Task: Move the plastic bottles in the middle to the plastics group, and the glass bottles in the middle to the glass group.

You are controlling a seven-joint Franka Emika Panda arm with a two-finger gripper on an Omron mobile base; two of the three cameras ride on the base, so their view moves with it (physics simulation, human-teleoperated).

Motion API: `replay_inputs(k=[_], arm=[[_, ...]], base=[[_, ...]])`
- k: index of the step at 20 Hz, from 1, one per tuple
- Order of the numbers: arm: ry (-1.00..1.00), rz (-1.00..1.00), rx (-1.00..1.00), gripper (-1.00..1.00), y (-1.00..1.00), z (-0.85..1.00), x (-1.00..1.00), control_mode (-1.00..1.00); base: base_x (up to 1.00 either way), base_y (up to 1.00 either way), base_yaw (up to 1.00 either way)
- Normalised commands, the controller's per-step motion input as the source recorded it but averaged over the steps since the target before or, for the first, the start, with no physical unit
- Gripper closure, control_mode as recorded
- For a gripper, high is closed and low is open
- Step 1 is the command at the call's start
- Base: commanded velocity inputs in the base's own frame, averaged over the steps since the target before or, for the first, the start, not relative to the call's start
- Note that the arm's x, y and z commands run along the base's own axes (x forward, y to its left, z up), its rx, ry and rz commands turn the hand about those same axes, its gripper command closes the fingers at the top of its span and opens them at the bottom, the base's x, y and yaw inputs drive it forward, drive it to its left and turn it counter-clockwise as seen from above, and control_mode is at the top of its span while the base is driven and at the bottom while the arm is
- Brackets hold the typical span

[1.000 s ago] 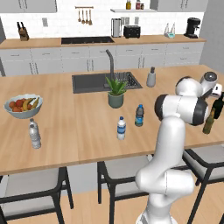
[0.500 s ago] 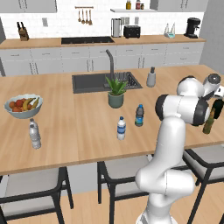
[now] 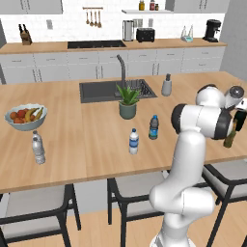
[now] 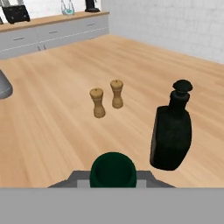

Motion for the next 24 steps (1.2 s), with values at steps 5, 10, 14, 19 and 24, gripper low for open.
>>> replay_inputs(k=[5,10,14,19,24], arm=[[-0.03,0.0,-0.04,1.0,0.21,-0.1,-0.12,-1.0],[-0.04,0.0,0.0,1.0,0.02,0.0,-0.01,-1.0],[0.0,0.0,0.0,1.0,0.0,0.0,0.0,-1.0],[0.0,0.0,0.0,1.0,0.0,0.0,0.0,-1.0],[0.0,0.0,0.0,-1.0,0.0,0.0,0.0,-1.0]], base=[[0.0,0.0,0.0],[0.0,0.0,0.0],[0.0,0.0,0.0],[0.0,0.0,0.0],[0.0,0.0,0.0]])
